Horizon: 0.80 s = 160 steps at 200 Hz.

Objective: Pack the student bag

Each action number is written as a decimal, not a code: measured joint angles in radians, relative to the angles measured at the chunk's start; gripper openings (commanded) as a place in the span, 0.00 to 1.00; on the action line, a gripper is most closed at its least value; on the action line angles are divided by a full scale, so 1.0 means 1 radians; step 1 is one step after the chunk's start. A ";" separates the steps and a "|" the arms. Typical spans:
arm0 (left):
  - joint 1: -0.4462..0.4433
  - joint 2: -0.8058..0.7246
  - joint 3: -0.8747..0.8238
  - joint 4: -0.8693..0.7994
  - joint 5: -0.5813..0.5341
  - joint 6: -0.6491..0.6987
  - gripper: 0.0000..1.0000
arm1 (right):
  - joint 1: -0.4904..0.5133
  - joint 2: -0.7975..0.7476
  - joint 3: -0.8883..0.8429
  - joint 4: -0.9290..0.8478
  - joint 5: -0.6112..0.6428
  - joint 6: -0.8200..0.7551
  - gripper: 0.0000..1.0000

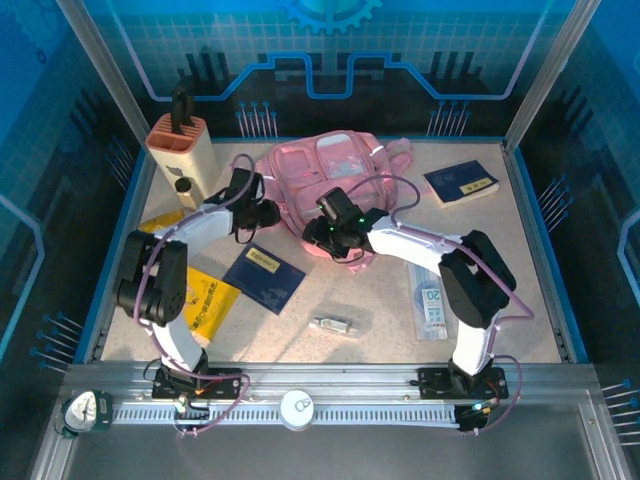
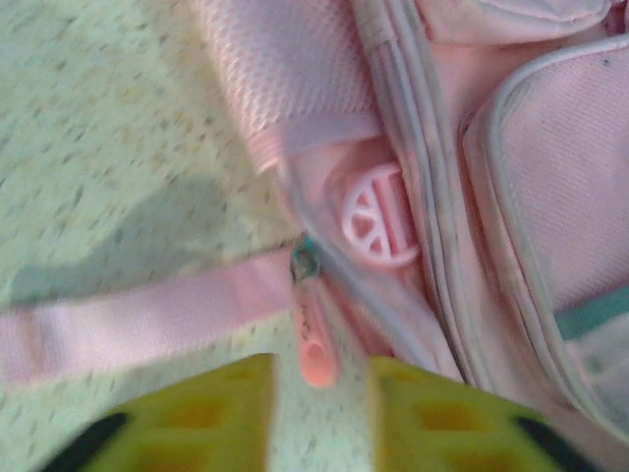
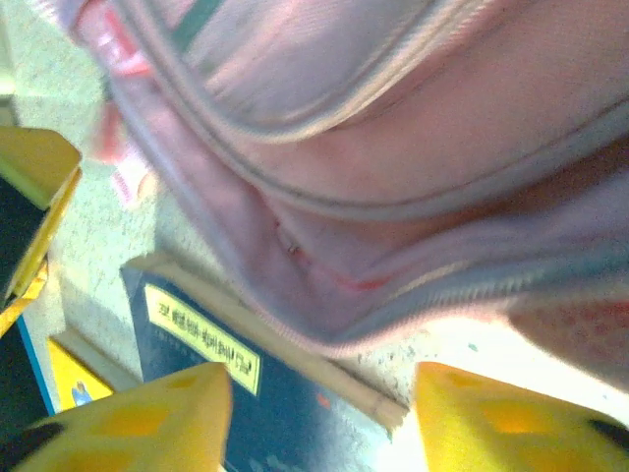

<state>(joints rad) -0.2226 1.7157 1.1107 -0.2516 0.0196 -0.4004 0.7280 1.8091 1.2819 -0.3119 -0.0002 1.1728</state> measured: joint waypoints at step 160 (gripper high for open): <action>0.115 -0.521 -0.460 -0.293 -0.273 -0.233 0.57 | 0.150 -0.298 -0.294 0.175 0.057 -0.720 1.00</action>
<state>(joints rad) -0.1074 1.1942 0.6510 -0.5442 -0.2531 -0.6331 0.8776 1.5108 0.9878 -0.1368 0.0570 0.4526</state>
